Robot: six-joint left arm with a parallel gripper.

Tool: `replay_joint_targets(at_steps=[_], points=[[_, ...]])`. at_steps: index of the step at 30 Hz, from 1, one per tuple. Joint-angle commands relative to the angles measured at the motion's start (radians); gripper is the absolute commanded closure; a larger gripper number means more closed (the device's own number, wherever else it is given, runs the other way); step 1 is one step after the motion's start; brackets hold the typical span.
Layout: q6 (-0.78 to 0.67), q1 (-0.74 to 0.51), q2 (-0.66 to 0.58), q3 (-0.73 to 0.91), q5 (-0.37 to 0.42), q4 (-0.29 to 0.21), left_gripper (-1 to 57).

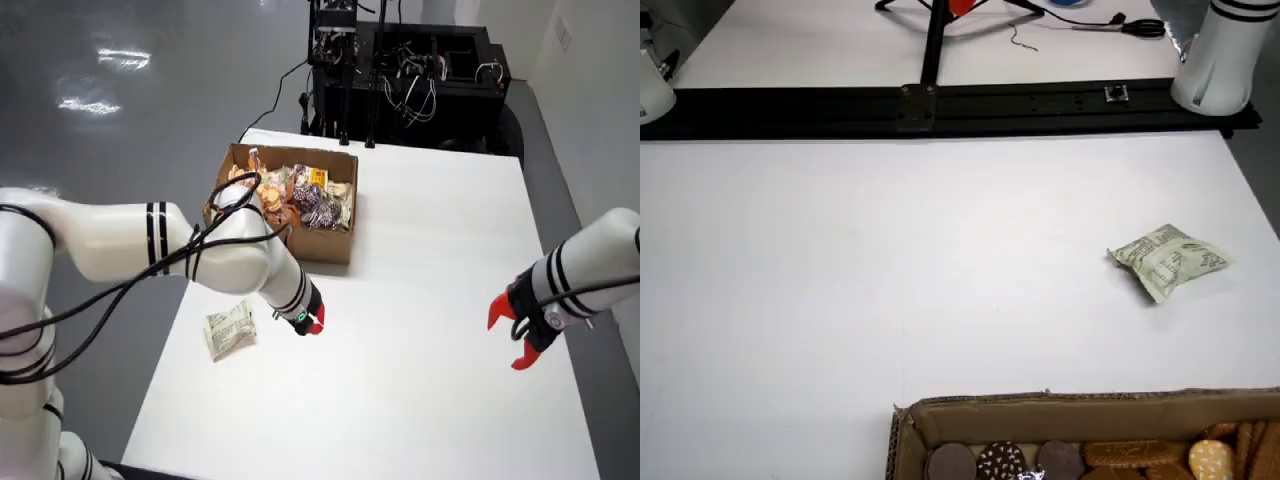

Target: Grasp a snack and put it in the bin.

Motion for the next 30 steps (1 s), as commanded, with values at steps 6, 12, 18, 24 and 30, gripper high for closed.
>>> replay_joint_targets(at_steps=[6,12,18,24,30], points=[[0.107,0.001,0.000,0.012,-0.063,-0.004,56.6],[0.056,0.021,0.006,0.048,-0.105,-0.006,56.7],[-0.061,0.057,0.023,0.066,-0.135,-0.001,56.8],[-0.221,0.094,0.041,0.070,-0.140,0.024,56.8],[-0.409,0.116,0.060,0.072,-0.116,0.095,56.2]])
